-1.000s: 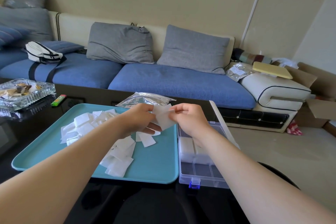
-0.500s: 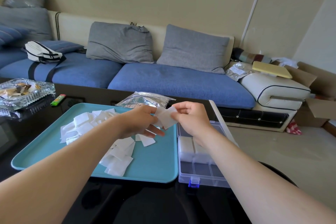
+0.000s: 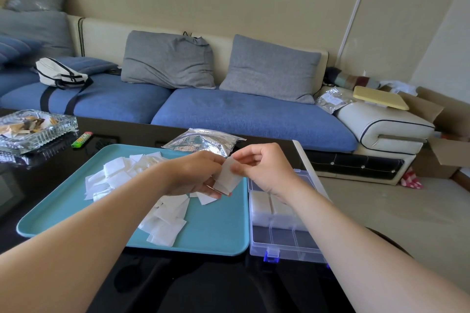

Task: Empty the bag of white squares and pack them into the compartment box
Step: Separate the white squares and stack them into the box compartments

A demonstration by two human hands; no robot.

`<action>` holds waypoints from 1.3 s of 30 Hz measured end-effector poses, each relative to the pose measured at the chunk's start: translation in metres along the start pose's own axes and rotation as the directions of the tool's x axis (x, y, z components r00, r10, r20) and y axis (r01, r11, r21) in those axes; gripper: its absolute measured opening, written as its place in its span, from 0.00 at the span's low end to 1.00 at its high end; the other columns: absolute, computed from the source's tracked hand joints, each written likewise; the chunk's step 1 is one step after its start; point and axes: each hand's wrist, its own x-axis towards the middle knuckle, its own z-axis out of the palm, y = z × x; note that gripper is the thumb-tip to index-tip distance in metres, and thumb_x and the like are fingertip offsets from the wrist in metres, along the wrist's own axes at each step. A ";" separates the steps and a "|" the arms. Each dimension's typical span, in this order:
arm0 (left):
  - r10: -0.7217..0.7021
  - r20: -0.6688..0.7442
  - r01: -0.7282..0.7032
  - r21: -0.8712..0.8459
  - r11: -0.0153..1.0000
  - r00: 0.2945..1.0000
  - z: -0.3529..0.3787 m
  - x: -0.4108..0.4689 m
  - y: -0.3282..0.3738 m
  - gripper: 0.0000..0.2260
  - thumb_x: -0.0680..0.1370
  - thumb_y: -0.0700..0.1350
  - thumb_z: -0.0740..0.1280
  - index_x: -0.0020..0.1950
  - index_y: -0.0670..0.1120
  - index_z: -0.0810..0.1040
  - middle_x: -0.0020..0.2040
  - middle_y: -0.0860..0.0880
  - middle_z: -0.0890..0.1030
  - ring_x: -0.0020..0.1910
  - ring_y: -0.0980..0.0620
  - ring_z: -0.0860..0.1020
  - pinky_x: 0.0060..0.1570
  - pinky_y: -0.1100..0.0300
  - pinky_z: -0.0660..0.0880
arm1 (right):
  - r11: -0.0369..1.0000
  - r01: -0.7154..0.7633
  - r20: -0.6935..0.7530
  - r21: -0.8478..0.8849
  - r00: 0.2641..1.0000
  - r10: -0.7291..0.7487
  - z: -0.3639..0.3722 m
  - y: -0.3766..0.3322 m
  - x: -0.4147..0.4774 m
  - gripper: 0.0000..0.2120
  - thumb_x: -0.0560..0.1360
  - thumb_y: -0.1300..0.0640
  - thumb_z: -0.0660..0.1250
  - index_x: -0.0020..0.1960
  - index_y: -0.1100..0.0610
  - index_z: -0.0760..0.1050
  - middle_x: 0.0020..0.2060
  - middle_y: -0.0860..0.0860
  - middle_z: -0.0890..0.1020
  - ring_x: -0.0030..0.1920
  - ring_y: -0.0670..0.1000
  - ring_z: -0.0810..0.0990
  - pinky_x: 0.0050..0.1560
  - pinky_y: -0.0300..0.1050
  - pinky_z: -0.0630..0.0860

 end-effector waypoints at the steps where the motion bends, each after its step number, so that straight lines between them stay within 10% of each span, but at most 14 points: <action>1: 0.005 -0.002 -0.005 0.000 1.000 1.000 0.000 0.001 -0.001 0.19 0.83 0.33 0.54 0.66 0.43 0.79 0.62 0.36 0.83 0.60 0.37 0.84 0.59 0.45 0.81 | 1.000 0.011 0.010 -0.014 1.000 -0.011 0.001 0.000 0.000 0.09 0.72 0.62 0.82 0.49 0.51 0.88 0.43 0.47 0.89 0.46 0.47 0.88 0.56 0.48 0.85; 15: 0.064 -0.103 -0.064 0.004 0.998 0.993 0.000 0.006 -0.006 0.14 0.79 0.30 0.66 0.62 0.39 0.81 0.59 0.37 0.83 0.59 0.40 0.84 0.58 0.46 0.83 | 0.960 0.115 -0.110 -0.256 0.983 -0.147 0.011 0.006 0.001 0.06 0.75 0.57 0.80 0.51 0.51 0.88 0.39 0.42 0.86 0.40 0.41 0.83 0.46 0.39 0.80; 23: 0.038 -0.172 -0.049 -0.061 0.997 0.984 0.007 0.002 0.003 0.12 0.80 0.32 0.61 0.58 0.37 0.82 0.55 0.35 0.85 0.55 0.39 0.86 0.55 0.48 0.84 | 0.745 0.267 0.120 -0.611 0.962 -0.247 0.023 0.003 -0.009 0.28 0.67 0.43 0.78 0.64 0.48 0.78 0.54 0.48 0.80 0.53 0.52 0.80 0.53 0.52 0.80; 30: 0.003 -0.096 -0.021 -0.190 0.981 0.995 0.009 -0.002 0.007 0.08 0.79 0.39 0.71 0.57 0.38 0.82 0.48 0.42 0.86 0.48 0.45 0.86 0.54 0.47 0.83 | 0.829 0.300 0.078 -0.472 0.951 -0.299 0.027 0.001 -0.006 0.17 0.69 0.45 0.77 0.53 0.48 0.78 0.44 0.44 0.80 0.46 0.49 0.78 0.47 0.55 0.79; 39: 0.035 -0.089 -0.048 -0.153 0.987 0.995 0.017 -0.001 0.011 0.05 0.79 0.39 0.70 0.54 0.42 0.83 0.46 0.45 0.86 0.46 0.46 0.85 0.54 0.48 0.83 | 0.819 0.325 0.004 -0.473 0.930 -0.366 0.029 -0.005 -0.011 0.35 0.64 0.40 0.79 0.69 0.47 0.77 0.60 0.44 0.83 0.58 0.51 0.79 0.61 0.56 0.77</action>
